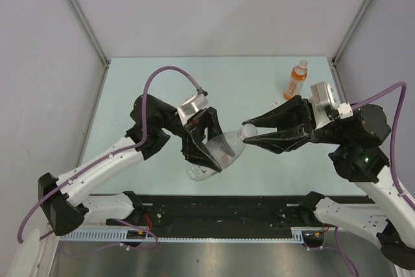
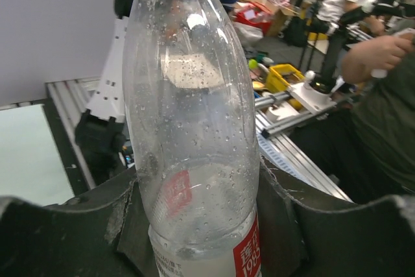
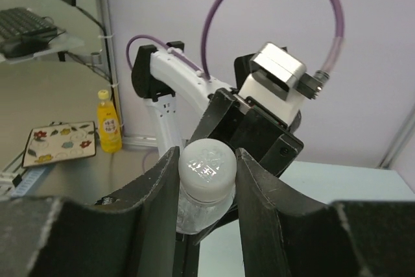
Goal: Unscrew the bottle caps
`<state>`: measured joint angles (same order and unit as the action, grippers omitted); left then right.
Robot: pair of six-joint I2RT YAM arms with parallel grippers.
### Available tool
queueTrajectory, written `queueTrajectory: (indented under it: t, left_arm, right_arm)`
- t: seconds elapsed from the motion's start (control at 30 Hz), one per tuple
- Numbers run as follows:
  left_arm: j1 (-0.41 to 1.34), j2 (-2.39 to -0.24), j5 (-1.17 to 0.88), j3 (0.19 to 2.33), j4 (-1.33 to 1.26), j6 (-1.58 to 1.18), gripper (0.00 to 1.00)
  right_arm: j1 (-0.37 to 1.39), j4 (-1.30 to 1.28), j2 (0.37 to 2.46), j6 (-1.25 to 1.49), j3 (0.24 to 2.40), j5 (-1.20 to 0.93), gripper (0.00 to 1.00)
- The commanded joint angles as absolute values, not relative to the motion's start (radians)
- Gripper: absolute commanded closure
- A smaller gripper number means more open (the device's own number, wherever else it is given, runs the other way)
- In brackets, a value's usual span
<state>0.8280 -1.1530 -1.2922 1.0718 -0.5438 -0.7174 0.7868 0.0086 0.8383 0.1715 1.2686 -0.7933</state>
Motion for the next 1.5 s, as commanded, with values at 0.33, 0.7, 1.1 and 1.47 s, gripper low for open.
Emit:
queueTrajectory:
  t: [0.33,0.7,1.1,1.47]
  left_arm:
    - [0.811,-1.408,-1.25,1.174,-1.727,-1.691,1.0]
    - [0.802,-1.425,-1.285,1.212,-1.718,-1.687,1.0]
    - [0.606,-1.384,-1.23,1.014,-1.632,-1.566,1.0]
    - [0.477,-1.198,-0.946,0.957,-0.614,-0.755,1.0]
  right_arm:
    - [0.773,-0.104,0.827,0.106,1.273,-1.242,1.0]
    - [0.723,-0.132,0.805,0.1,1.273,-1.232,1.0]
    - [0.669,-0.089,0.772,0.16,1.318,-0.913,1.0]
    - [0.669,-0.169,0.795,0.124,1.327,-0.43,1.0]
